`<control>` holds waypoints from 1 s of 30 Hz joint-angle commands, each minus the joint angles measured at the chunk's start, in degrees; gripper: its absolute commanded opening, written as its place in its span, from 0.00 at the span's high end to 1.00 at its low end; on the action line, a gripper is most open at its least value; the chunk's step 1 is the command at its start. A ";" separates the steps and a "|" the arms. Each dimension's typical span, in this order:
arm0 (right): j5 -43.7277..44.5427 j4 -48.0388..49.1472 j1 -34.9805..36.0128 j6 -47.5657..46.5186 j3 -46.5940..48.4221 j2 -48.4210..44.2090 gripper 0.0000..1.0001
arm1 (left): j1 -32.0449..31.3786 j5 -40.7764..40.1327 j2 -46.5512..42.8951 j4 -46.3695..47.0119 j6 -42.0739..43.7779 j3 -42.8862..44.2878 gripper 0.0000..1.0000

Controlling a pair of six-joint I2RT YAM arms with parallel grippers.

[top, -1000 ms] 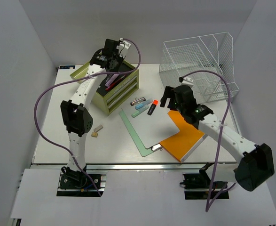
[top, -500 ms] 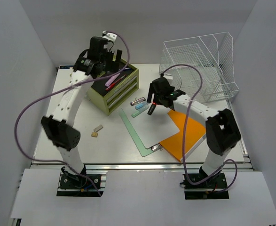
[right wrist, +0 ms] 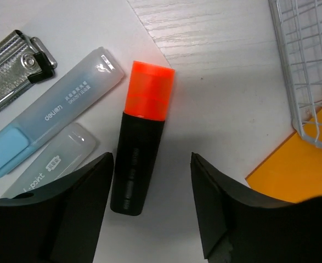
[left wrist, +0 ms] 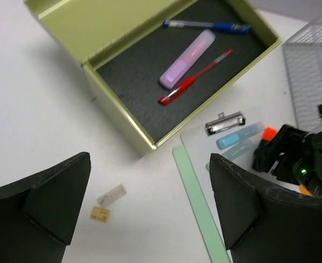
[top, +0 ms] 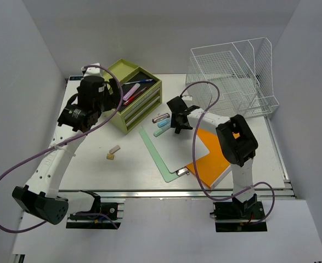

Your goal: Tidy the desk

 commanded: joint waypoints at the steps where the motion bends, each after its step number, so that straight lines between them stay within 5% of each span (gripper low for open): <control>1: 2.31 0.90 -0.04 0.39 1.79 0.80 0.37 | -0.06 -2.26 -2.20 -1.21 -4.78 -2.39 0.02; 6: 2.21 0.99 -0.04 1.18 0.65 1.42 0.54 | -0.06 -4.82 -1.68 -4.81 -6.36 -3.18 0.02; 7: 2.74 0.47 -0.04 1.79 0.38 1.16 0.67 | -0.06 -4.56 -1.33 -5.25 -6.97 -3.54 0.02; 13: 2.66 3.45 -0.12 -0.65 -4.97 -9.89 0.93 | 0.12 -4.47 0.25 -7.98 -9.08 -7.49 0.02; 21: -15.34 20.12 0.23 -9.45 -4.99 -22.40 0.93 | 1.08 -5.17 -1.40 -9.11 -11.54 -10.30 0.02; 30: -20.11 31.40 2.68 3.81 15.12 -7.21 0.93 | 1.35 -4.90 -6.25 -8.76 -14.36 -14.79 0.02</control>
